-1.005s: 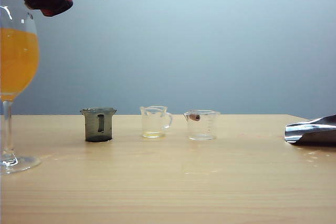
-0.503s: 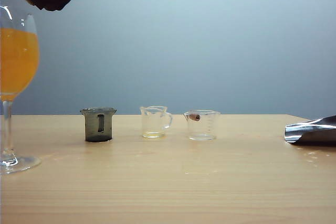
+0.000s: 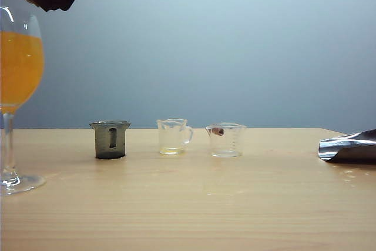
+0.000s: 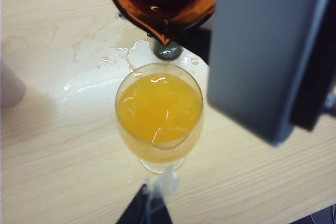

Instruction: Pick up the fourth measuring cup from the left, pour the grenadine inside into the goblet, and finally put the measuring cup back in its original place.

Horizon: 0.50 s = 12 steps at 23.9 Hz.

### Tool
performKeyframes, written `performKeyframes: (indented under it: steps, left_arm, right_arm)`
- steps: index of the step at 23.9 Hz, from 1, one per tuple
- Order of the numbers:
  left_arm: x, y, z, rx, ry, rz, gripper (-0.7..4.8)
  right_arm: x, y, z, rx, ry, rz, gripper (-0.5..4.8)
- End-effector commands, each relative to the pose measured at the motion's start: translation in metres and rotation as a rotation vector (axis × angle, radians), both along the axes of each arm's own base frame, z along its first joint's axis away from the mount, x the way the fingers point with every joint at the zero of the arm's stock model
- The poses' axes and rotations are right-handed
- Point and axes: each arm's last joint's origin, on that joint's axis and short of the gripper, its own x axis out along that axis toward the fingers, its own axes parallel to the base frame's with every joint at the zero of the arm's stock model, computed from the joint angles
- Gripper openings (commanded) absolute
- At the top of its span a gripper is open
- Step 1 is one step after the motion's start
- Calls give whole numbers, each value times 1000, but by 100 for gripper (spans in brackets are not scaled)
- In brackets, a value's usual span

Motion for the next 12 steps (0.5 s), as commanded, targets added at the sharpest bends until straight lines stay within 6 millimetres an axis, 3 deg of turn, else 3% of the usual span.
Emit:
performKeyframes:
  steps: [1, 12]
  left_arm:
    - [-1, 0, 1, -5, -6, -2, -4]
    - [-1, 0, 1, -5, -7, -1, -4]
  right_arm:
    - [-1, 0, 8, 17, -68, 6, 201]
    - [-4, 1, 11, -22, -201, 94, 201]
